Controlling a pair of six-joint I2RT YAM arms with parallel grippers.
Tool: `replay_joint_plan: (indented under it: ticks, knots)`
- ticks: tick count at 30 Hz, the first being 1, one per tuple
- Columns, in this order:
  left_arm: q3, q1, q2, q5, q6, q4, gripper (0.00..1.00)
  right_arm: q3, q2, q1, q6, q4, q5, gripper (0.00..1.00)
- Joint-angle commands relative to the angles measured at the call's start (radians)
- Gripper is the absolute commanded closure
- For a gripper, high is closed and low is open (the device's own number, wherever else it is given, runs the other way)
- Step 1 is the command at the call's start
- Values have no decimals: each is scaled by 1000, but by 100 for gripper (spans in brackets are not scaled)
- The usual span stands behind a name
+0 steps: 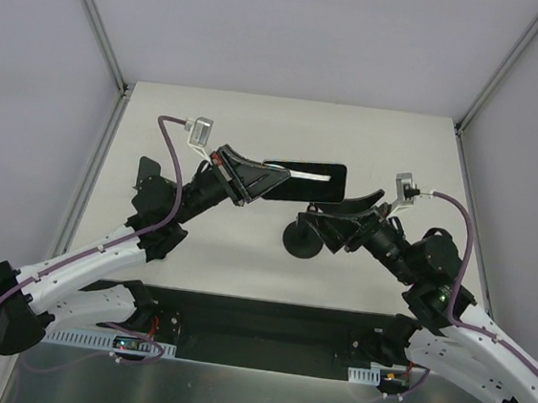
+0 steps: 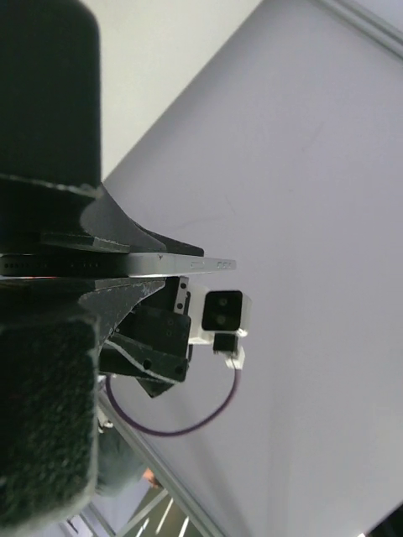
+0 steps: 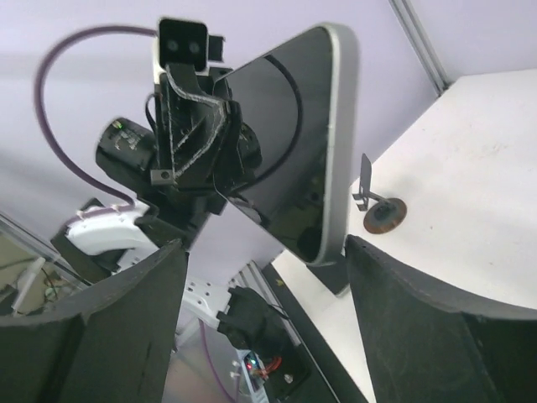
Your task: Place the phone on the phone stand
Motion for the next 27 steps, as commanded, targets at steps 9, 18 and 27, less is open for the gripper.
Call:
replay_joint_plan:
  ticks: [9,18,27]
  knots:
    - [-41,-13,56,44,-166,408,100,-62,-19,-39,181,282,15,41]
    - [-50,-31,70,62,-148,405,100,-102,-33,-60,189,338,53,48]
    - [-71,-33,47,69,-86,361,100,-88,-56,-75,131,322,66,58]
